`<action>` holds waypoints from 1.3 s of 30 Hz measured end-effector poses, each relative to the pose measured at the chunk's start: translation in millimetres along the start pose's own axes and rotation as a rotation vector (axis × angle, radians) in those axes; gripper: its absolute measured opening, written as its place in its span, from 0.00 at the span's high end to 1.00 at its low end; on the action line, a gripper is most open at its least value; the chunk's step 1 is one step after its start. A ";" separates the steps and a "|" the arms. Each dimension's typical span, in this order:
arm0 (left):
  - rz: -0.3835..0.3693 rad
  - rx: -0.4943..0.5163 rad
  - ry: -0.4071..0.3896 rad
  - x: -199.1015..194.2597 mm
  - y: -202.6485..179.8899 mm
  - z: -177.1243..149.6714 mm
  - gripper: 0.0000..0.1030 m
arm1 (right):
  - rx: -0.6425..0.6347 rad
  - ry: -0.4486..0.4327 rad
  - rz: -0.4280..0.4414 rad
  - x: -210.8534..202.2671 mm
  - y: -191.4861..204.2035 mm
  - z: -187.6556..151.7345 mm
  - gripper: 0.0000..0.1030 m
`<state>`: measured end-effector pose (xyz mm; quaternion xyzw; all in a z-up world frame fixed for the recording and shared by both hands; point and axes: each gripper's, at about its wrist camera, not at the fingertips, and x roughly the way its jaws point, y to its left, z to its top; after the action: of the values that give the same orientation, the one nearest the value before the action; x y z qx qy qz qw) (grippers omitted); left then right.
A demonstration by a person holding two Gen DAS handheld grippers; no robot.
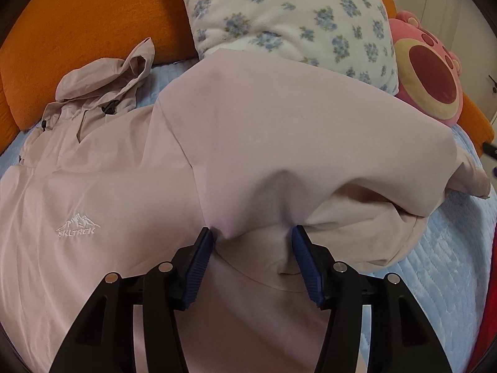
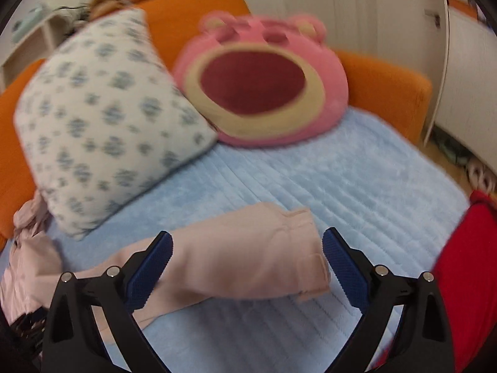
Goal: Fold large clothes
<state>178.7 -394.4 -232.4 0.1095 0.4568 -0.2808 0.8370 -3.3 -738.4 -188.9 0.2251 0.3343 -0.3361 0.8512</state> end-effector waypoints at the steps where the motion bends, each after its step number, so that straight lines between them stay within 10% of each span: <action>1: 0.000 0.001 -0.001 0.6 0.1 0.3 0.43 | 0.012 0.026 -0.010 10.2 -4.3 0.0 0.10; 5: 0.004 0.008 -0.003 2.7 -0.7 0.8 0.42 | 0.056 0.104 -0.031 43.1 -19.0 -3.5 0.14; 15: 0.019 0.011 -0.008 8.2 -1.7 2.3 0.39 | 0.032 0.180 0.023 65.4 -11.4 -25.2 0.90; 29: 0.016 -0.011 0.005 0.5 -1.1 3.0 0.39 | -0.107 0.059 0.070 -14.5 31.2 6.8 0.95; 39: 0.082 -0.094 -0.030 -50.0 53.2 -20.4 0.35 | -0.354 -0.106 0.281 -148.1 192.9 31.6 0.96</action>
<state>173.4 -323.3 -206.4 0.0844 0.4522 -0.2260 0.8587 67.8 -565.4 -30.3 0.0984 0.3083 -0.1617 0.9323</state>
